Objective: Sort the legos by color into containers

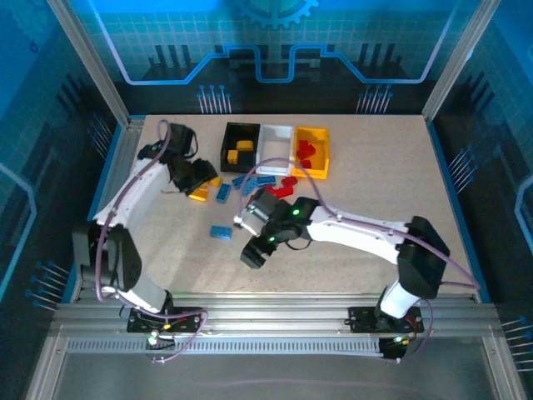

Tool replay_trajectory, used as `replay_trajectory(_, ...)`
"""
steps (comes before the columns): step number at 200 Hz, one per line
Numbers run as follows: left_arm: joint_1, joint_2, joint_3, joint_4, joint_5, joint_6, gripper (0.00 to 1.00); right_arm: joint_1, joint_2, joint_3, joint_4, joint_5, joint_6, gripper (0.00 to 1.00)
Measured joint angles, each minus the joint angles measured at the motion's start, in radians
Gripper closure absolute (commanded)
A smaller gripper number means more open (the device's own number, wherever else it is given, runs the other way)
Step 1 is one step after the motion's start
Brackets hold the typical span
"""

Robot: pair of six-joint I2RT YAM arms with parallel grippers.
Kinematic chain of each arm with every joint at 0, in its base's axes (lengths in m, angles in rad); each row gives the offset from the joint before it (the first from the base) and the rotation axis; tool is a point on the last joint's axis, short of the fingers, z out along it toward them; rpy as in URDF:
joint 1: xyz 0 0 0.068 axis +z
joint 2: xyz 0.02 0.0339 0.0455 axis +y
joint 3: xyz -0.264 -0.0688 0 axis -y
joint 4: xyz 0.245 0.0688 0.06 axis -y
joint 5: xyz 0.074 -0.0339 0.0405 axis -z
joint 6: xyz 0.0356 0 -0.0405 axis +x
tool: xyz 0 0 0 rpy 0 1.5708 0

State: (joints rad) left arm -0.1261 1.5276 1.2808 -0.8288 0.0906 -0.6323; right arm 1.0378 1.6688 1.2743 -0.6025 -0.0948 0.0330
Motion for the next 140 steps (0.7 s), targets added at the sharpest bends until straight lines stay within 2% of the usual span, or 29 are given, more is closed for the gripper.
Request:
replay_trajectory(24, 0.005, -0.103, -0.139, -0.006, 0.002, -0.019, 0.45, 0.034, 0.144, 0.078, 0.080, -0.007, -0.151, 0.10)
replay_trajectory(55, 0.056, -0.204, -0.207, -0.021, 0.004, -0.019, 0.45, 0.030, 0.317, 0.218, 0.132, 0.023, -0.254, 0.09)
replay_trajectory(101, 0.133, -0.327, -0.239, -0.067, 0.002, 0.008, 0.44, 0.007, 0.460, 0.358, 0.147, 0.066, -0.285, 0.10)
replay_trajectory(140, 0.143, -0.369, -0.271, -0.109, -0.004, 0.030, 0.44, -0.045, 0.534, 0.441, 0.127, 0.068, -0.270, 0.13)
